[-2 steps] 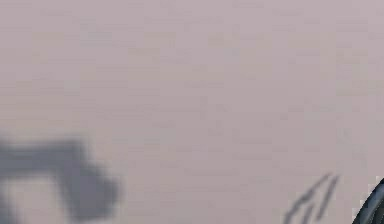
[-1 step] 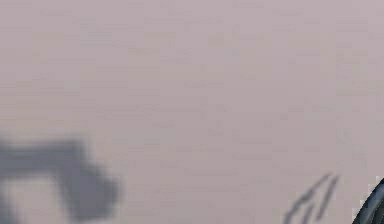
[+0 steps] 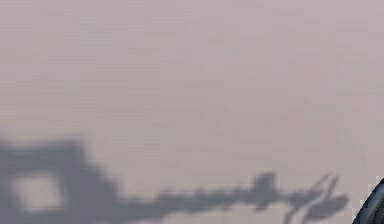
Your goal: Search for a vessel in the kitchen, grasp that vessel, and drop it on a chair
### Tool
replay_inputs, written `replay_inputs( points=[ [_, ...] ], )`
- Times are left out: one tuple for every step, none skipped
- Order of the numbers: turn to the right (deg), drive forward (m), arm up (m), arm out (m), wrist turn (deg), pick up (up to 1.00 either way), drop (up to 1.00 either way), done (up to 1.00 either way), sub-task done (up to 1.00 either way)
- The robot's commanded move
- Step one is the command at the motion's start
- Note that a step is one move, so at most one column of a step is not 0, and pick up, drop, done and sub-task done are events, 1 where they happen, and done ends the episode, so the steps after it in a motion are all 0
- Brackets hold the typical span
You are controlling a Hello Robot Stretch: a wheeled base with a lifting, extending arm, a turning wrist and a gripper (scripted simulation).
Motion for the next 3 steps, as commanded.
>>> replay_inputs(
  points=[
    [0.0, 0.00, 0.00, 0.00, -45.0, 0.00, 0.00, 0.00, 0.00],
    [0.0, 0.00, 0.00, 0.00, -45.0, 0.00, 0.00, 0.00, 0.00],
    [0.0, 0.00, 0.00, 0.00, -9.0, 0.00, 0.00, 0.00, 0.00]
  ],
)
